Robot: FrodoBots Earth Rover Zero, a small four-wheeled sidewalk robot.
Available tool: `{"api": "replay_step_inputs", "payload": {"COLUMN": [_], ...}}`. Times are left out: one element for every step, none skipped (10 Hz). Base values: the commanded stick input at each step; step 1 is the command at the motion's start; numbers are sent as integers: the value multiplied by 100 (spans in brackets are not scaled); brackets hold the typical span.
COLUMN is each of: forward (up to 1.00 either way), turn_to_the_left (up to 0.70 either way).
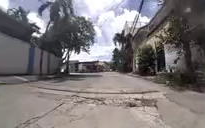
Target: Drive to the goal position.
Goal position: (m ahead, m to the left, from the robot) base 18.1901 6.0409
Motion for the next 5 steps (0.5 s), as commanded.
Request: {"api": "replay_step_inputs", "payload": {"forward": [70,70,70,70,70], "turn_to_the_left": [-35,-35,-34,-25,-16]}}
